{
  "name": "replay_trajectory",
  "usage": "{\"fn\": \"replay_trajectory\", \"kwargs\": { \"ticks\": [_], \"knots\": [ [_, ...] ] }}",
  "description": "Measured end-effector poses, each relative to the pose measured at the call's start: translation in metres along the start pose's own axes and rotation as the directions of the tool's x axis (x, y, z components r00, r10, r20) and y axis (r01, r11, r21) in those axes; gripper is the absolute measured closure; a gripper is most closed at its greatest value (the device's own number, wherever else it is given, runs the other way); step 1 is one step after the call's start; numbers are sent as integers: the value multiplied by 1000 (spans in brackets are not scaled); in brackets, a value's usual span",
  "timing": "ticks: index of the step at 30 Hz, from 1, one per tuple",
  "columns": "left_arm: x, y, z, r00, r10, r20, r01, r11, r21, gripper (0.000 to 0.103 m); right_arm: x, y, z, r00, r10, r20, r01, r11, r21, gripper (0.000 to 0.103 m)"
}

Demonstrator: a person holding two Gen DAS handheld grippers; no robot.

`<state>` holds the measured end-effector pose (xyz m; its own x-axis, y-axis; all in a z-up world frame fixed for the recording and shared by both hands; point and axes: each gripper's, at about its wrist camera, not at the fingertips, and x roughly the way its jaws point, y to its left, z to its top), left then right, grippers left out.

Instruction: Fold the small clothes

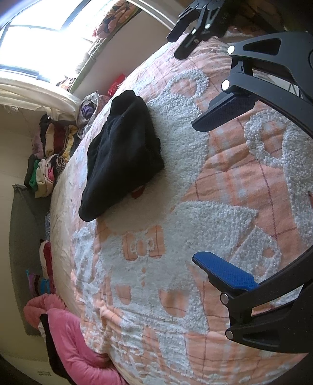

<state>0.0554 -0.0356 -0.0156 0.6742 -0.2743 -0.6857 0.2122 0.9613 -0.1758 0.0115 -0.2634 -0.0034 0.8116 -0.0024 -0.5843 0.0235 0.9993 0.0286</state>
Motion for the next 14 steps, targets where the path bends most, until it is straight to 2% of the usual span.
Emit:
{"fn": "replay_trajectory", "kwargs": {
  "ticks": [2,5,6,8,9,10,12,13,14],
  "knots": [
    [-1,6,0,1000,-8,0,8,1000,-22,9,-5,-20,-3,999,-53,-4,53,997,48,4],
    [-8,30,7,1000,5,9,-4,996,-93,9,-14,-67,-14,982,-186,-23,187,973,136,4],
    [-11,40,11,1000,11,14,-10,994,-113,9,-18,-84,-19,970,-242,-32,243,956,162,4],
    [-24,75,23,998,52,41,-44,983,-181,9,-29,-133,-33,922,-381,-67,386,894,227,4],
    [-38,108,31,993,96,68,-77,967,-245,9,-35,-156,-41,893,-442,-89,449,857,254,4],
    [-49,134,36,986,142,84,-113,952,-286,9,-44,-189,-52,846,-517,-130,531,795,293,4],
    [-69,187,45,957,274,92,-230,915,-330,9,-58,-237,-71,771,-607,-193,633,694,343,4],
    [-78,214,48,927,365,85,-316,883,-346,9,-67,-269,-85,701,-666,-255,708,608,360,4],
    [-85,241,50,891,449,68,-398,845,-358,9,-75,-293,-97,649,-697,-304,755,543,367,4]
  ]
}}
